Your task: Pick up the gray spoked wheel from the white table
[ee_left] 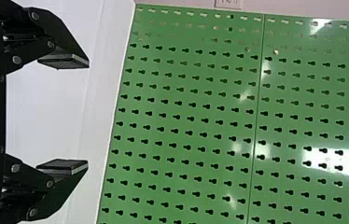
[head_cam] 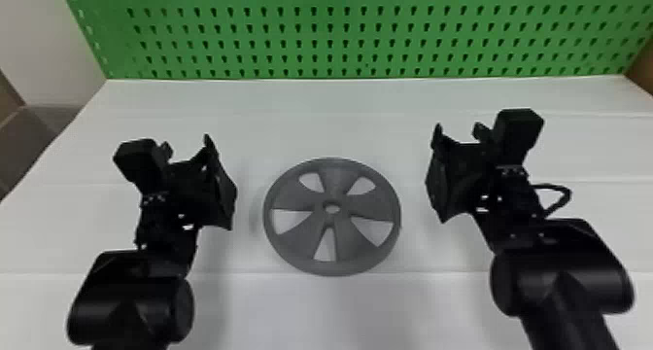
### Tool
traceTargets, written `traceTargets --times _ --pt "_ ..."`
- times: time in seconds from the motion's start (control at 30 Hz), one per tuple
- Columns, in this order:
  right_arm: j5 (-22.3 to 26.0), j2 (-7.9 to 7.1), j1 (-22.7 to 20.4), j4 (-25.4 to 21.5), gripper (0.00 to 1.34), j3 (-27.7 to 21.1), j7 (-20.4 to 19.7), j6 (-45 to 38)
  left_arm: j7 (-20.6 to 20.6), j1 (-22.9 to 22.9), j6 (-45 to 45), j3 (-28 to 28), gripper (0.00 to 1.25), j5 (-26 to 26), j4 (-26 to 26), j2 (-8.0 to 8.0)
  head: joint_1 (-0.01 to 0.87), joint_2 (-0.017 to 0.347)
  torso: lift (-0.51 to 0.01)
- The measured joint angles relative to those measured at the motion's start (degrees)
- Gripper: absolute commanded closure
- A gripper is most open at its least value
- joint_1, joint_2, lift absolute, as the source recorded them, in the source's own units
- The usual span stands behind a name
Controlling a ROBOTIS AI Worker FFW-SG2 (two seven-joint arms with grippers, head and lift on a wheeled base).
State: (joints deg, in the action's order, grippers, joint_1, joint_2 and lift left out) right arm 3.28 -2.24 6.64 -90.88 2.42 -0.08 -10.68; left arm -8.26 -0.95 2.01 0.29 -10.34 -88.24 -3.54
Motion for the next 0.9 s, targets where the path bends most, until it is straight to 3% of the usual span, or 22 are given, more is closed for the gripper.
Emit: traceTargets --times 0.9 --pt "0.33 -1.81 1.34 -0.71 0.52 3.06 0.00 -4.62 0.00 0.16 0.44 0.16 0.48 -0.30 0.00 -0.05 0.779 0.066 -0.081"
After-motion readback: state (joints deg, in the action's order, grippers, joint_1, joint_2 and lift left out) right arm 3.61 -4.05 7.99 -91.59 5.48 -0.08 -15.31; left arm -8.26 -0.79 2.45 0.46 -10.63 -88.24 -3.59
